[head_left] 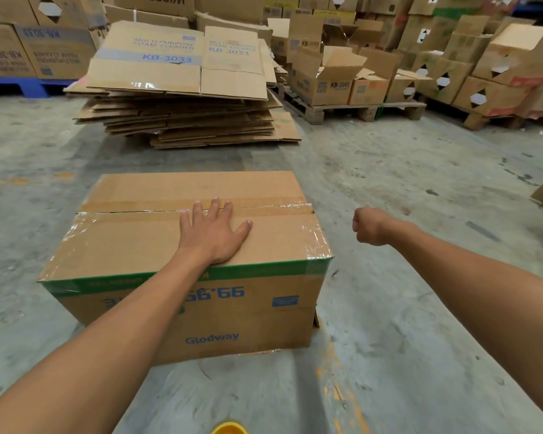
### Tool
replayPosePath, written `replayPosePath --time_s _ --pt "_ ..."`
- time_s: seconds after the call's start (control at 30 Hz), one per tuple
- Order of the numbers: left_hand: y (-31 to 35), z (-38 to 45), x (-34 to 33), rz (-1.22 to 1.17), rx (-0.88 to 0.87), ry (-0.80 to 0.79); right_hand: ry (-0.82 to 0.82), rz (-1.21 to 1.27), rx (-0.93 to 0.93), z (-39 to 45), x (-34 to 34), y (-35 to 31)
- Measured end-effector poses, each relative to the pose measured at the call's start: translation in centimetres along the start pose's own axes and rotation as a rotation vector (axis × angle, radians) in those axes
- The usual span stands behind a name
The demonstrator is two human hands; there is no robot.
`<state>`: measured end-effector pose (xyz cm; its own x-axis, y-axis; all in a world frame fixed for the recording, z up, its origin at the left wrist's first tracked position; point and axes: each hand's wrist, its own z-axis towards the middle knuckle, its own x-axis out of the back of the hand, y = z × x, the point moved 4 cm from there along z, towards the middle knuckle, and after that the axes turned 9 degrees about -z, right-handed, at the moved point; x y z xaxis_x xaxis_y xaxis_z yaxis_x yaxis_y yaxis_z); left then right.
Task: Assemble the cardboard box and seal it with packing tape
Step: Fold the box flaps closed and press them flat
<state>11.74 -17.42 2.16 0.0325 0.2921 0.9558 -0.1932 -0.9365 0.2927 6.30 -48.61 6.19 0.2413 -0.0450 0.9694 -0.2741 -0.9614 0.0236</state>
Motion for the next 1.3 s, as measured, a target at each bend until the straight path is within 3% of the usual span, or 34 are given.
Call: replayPosePath --time_s 0.2,0.37,0.53,0.7,0.77,1.17,1.3 --pt "-0.1 0.0 0.4 -0.04 -0.019 0.013 0.143 0.184 0.071 -0.4 1.5 -2.5" --pt "-2.3 -0.3 1.6 -0.047 -0.016 0.019 0.096 0.342 0.126 -0.5 0.5 -7.8" --pt "-9.4 -1.7 4.2 -0.011 0.127 0.044 0.108 0.279 0.157 -0.2 -1.7 -11.2" --pt "-18.6 -4.7 6.8 0.008 0.407 0.067 0.179 0.209 0.122 0.4 -2.4 -13.3" --pt "-20.6 -5.5 7.5 -0.049 0.425 0.071 0.196 0.219 0.143 0.6 -2.4 -13.9" --pt "-19.2 -9.9 7.5 -0.174 0.375 0.092 0.265 0.204 0.083 0.5 -1.3 -13.8" --pt "-18.2 -11.5 7.2 -0.1 0.397 0.115 0.422 -0.029 0.099 -2.0 -0.7 -15.8"
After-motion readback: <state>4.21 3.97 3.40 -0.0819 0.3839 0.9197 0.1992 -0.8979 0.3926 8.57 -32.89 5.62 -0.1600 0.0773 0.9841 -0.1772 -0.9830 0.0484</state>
